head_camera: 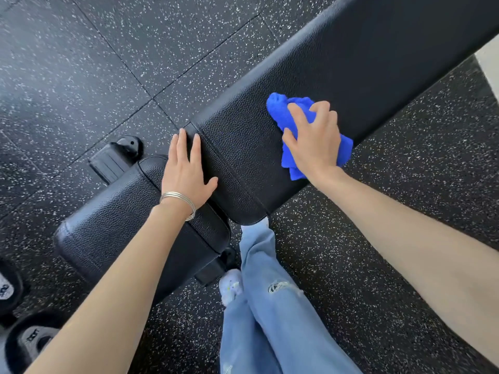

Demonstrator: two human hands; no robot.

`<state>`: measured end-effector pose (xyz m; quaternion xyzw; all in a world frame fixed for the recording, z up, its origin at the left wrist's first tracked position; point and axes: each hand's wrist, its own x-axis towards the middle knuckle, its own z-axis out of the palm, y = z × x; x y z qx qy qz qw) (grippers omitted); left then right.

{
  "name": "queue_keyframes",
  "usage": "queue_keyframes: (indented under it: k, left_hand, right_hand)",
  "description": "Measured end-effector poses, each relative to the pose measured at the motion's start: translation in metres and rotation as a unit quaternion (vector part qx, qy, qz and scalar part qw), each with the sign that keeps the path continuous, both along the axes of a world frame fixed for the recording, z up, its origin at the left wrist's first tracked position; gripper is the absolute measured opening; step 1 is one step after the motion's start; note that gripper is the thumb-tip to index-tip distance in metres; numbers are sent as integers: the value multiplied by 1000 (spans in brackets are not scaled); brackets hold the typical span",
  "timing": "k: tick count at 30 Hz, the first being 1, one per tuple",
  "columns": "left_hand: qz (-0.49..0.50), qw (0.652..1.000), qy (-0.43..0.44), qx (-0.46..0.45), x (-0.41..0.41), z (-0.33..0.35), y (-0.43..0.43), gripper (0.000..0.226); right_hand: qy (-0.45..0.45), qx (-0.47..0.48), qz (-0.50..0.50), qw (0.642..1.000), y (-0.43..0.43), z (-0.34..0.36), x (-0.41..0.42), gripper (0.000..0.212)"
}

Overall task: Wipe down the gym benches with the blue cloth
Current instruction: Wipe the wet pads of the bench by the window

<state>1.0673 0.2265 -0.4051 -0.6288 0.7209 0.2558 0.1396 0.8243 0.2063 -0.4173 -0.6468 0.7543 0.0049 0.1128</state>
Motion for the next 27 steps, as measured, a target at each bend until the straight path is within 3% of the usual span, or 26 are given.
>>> queue_keyframes:
  k: [5,8,10,12,14,16,18,21,27]
  left_hand:
    - [-26,999,-13,-16,4,-1,5,90]
    - [-23,999,-17,-20,5,-3,10,88]
    - [-26,999,-20,-19,9,-3,14,87]
    - [-32,999,-22,-19,14,-2,19,86]
    - [-34,999,-24,-19,21,-1,25,84]
    - [-33,999,-29,-20,28,0,35,82]
    - [-31,999,-37,-22,36,1,47,80]
    - [-9,999,-47,-18,50,3,70,78]
    - [7,998,-60,-9,79,4,119,83]
  right_hand:
    - [-5,-71,129,989,23,-10,40,38]
    - [18,-114,245,963,19,-15,30,39]
    - [17,-130,260,957,6,-13,6,39]
    - [24,-105,198,974,-2,-6,-20,39]
    - [17,-27,56,998,-1,3,-37,40]
    - [-17,11,-118,993,5,5,-40,42]
    - [-45,-4,-223,974,10,5,-25,44]
    - [-51,-17,-213,976,23,3,16,47]
    - [-71,8,-55,996,86,1,114,46]
